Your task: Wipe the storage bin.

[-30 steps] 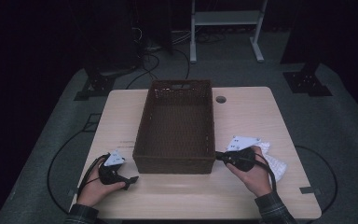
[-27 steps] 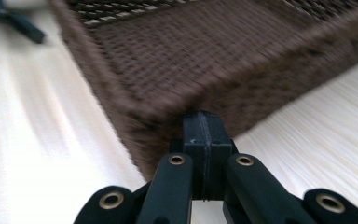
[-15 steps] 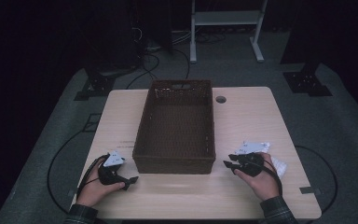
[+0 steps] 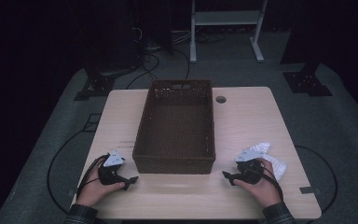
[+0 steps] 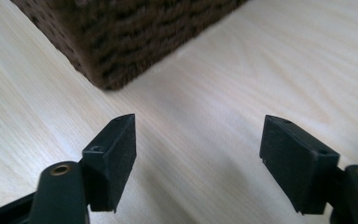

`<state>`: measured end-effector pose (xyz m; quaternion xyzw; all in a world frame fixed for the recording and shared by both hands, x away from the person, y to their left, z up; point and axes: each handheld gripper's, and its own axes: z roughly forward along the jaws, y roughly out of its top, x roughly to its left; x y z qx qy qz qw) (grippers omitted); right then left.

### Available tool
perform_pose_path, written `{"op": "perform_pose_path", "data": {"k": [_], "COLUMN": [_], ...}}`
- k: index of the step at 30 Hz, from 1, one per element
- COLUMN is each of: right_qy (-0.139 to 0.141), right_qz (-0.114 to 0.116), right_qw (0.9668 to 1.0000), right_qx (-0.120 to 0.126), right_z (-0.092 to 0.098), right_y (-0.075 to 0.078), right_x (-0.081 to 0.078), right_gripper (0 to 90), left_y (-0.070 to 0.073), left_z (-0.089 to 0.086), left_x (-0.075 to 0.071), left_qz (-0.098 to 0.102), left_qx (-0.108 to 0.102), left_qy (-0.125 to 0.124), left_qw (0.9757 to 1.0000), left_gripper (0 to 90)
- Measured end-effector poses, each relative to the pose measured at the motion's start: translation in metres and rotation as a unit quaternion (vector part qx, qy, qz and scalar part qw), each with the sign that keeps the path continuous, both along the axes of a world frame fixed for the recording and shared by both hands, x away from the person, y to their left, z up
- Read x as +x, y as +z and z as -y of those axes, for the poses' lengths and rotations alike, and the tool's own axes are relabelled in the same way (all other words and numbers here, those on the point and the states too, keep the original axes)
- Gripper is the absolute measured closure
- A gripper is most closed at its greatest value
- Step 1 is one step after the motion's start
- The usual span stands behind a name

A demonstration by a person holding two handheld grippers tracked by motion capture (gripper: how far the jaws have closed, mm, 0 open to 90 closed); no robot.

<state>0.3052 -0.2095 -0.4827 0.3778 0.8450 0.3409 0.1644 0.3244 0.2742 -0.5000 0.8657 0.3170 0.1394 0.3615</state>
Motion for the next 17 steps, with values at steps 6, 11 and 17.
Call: {"op": "perform_pose_path", "data": {"k": [6, 11, 17], "right_qy": [0.001, -0.001, 0.003], "right_qz": [-0.019, -0.023, -0.021], "right_qw": [0.9998, 0.9997, 0.9998], "right_qx": [-0.010, -0.001, 0.002], "right_z": [-0.0039, -0.0022, -0.0015], "right_y": [-0.0100, -0.0116, -0.0126], "right_x": [0.0014, 0.0024, 0.0026], "right_gripper": [21.4, 20.5, 19.0], "left_y": [0.0000, 0.0000, 0.0000], "left_z": [0.0000, 0.0000, 0.0000], "left_x": [0.0000, 0.0000, 0.0000], "left_qz": [0.000, 0.000, 0.000], "left_qx": [0.000, 0.000, 0.000], "left_qy": [0.000, 0.000, 0.000], "left_qw": [1.0000, 1.0000, 1.0000], "left_gripper": [0.0, 0.0, 0.0]}}
